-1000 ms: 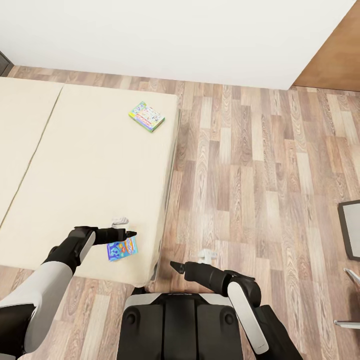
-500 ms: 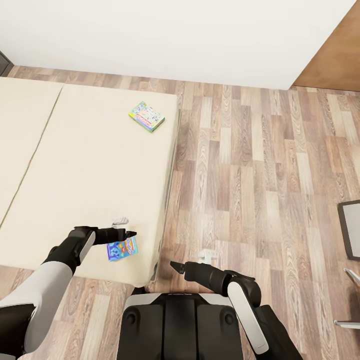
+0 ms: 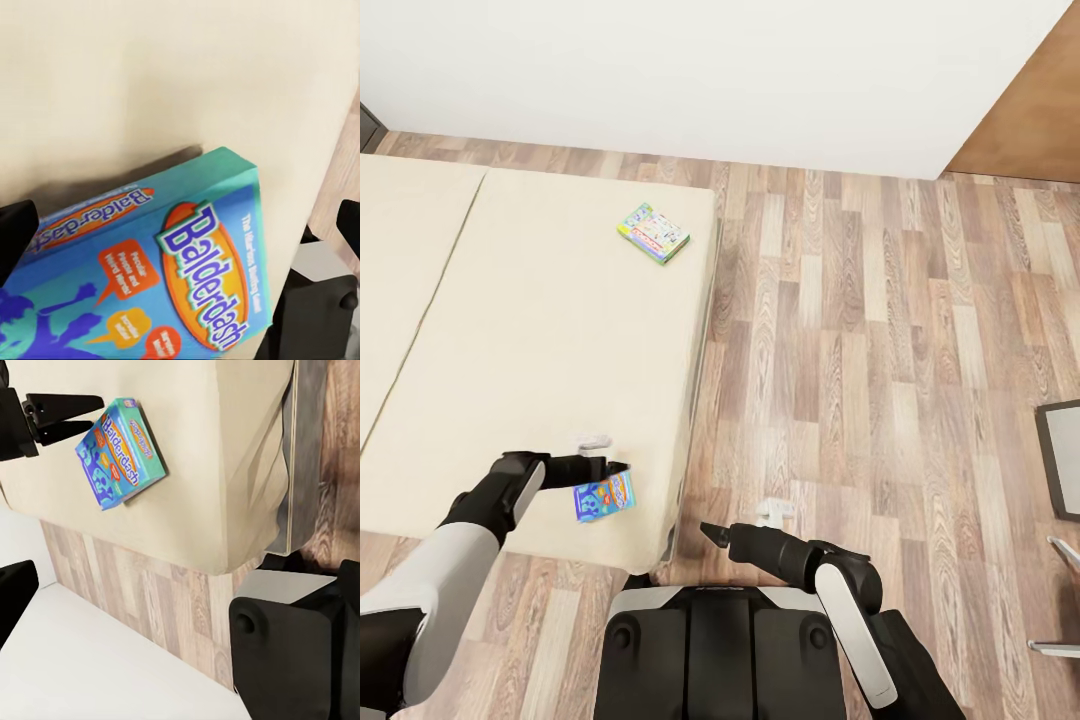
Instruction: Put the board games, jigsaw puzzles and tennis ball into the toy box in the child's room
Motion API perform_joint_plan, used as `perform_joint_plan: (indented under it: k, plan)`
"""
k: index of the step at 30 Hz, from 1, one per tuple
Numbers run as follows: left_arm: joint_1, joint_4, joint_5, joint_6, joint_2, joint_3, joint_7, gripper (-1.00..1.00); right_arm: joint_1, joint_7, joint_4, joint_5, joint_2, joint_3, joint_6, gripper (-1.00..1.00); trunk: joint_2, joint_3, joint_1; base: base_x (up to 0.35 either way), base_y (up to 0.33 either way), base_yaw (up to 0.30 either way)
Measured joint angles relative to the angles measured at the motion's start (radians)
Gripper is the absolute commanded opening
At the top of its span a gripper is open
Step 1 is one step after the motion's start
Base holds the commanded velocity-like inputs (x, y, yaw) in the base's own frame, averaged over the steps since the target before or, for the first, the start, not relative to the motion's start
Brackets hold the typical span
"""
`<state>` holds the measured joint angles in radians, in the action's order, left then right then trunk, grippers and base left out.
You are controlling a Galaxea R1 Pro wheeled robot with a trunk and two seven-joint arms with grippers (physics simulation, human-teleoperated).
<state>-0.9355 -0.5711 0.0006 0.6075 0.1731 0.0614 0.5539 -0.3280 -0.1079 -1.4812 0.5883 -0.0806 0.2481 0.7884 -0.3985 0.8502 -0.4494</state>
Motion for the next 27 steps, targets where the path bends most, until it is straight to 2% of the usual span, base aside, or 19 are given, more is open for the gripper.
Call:
perform_joint_plan:
  k: [5,13,20,27]
  plan:
    - [0.000,-0.011,0.004,0.020,0.029,0.004,0.003,1.00,0.000,0.000,0.000,0.000,0.000,0.000,0.000,1.00,0.000,0.000,0.000,0.000,0.000,0.000]
    - [0.000,-0.065,0.009,0.083,0.093,0.003,0.005,1.00,0.000,0.000,0.000,0.000,0.001,0.000,0.000,1.00,0.000,0.000,0.000,0.000,0.000,0.000]
    - [0.000,-0.077,0.007,0.098,0.117,0.002,0.024,1.00,0.000,0.000,0.000,0.000,0.001,0.000,0.000,1.00,0.000,0.000,0.000,0.000,0.000,0.000]
    - [0.003,-0.079,0.001,0.106,0.137,0.001,0.089,1.00,0.000,0.000,0.000,0.000,0.001,0.000,0.000,1.00,0.000,0.000,0.000,0.000,0.000,0.000]
